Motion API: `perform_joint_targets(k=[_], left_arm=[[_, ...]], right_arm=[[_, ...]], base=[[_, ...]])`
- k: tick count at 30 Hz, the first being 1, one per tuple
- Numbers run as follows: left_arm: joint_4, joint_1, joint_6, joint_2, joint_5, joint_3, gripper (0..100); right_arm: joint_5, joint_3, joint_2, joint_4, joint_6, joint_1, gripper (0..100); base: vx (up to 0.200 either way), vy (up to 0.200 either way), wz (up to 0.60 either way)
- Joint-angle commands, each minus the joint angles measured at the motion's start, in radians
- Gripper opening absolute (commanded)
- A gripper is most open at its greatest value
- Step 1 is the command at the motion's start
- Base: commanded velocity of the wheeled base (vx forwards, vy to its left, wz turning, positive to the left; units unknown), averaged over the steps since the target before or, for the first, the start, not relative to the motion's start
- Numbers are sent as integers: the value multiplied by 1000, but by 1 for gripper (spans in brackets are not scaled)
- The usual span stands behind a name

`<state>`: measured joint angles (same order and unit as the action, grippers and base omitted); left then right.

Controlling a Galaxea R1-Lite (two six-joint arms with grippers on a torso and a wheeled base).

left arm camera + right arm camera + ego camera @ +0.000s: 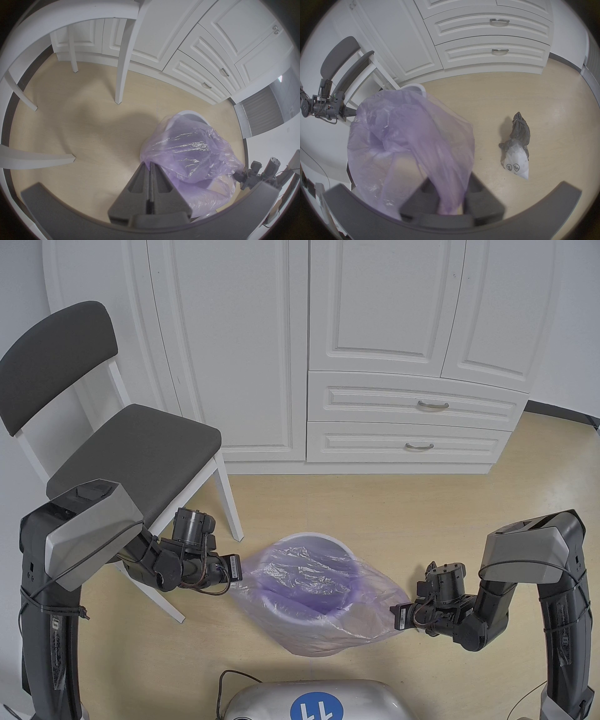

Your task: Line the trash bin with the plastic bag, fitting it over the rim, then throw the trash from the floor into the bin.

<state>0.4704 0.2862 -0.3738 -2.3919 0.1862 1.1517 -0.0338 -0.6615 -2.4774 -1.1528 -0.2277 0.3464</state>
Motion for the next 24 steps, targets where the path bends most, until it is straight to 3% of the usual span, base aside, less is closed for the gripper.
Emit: perform_joint_targets(k=[1,6,8,13,19,20,24], left_arm=[[1,-1,0,16,-1,-3,0],[1,-5,1,76,-1,-21,0],[1,-7,1,89,1,-26,0],[1,-7,1,92,1,-26,0],[1,-12,-2,80,-1,-17,0],[2,-21,-2,73,1,-12,0],[2,-27,0,54,1,-7,0]], right_arm=[[0,13,-6,-7,1,5,100],[-47,102,114,8,31,-6,100],[-121,157,175,10,85,-27,100],[-175,220,242,10,146,-53,100],[-290,270,239,1,252,-119,100],[-363,278,215,-4,292,-153,100],[-508,276,144,-79,306,-201,100]], base=[[0,0,0],[0,0,0],[0,0,0],[0,0,0],[0,0,0],[0,0,0],[0,0,0]])
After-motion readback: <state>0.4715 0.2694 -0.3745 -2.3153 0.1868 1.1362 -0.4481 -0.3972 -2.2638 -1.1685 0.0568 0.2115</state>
